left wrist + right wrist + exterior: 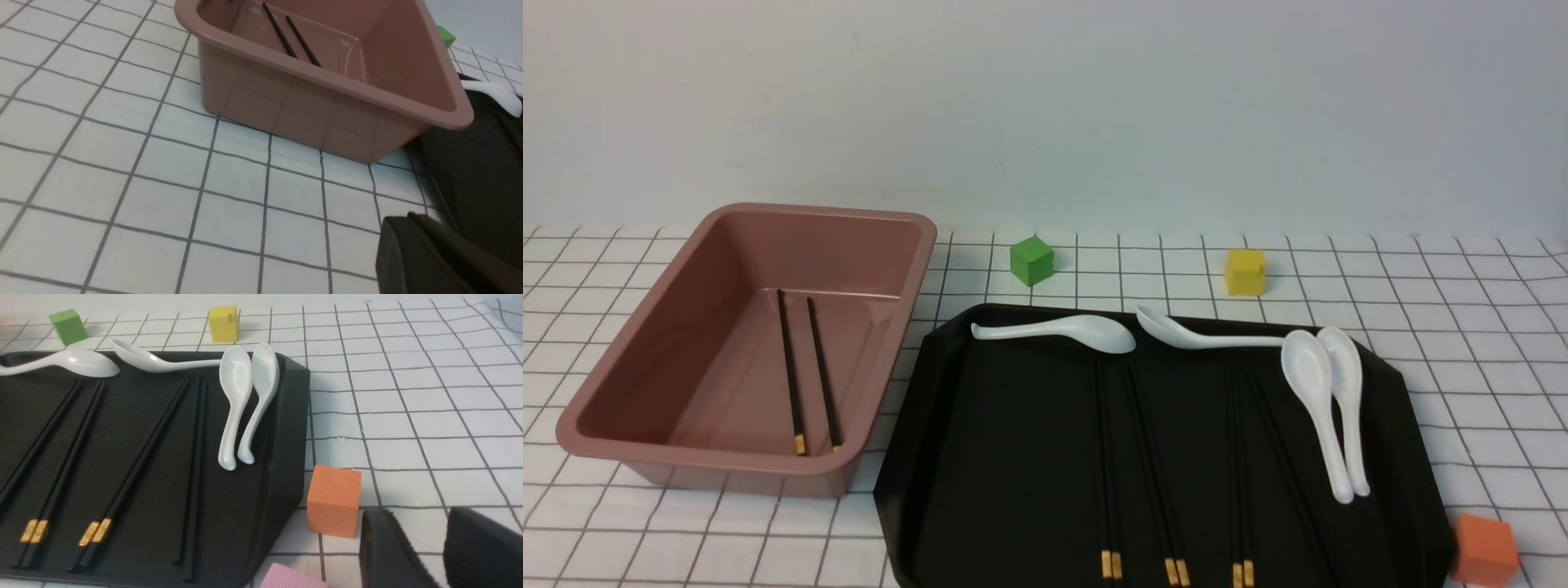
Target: On white black tablecloth take chopsticks from black tray and put them in box.
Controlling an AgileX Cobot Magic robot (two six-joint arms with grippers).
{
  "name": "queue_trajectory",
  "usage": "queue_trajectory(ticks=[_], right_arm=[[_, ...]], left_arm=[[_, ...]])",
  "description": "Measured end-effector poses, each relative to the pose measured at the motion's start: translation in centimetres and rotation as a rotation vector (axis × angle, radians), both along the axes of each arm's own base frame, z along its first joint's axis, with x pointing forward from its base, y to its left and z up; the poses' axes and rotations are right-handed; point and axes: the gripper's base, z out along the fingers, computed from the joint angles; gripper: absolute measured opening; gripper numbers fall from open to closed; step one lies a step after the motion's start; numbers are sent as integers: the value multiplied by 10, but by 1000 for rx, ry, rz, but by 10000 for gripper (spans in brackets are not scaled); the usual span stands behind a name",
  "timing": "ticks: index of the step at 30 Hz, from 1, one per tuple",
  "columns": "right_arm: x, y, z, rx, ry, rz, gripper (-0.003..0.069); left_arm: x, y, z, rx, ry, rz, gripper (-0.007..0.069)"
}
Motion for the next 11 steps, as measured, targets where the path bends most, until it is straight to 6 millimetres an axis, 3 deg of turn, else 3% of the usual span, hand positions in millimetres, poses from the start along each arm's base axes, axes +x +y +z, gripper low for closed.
queue_trajectory(ticks=[11], right_arm=[[0,0,0,1,0,0,240]], left_arm=[[0,0,0,0,0,0,16]])
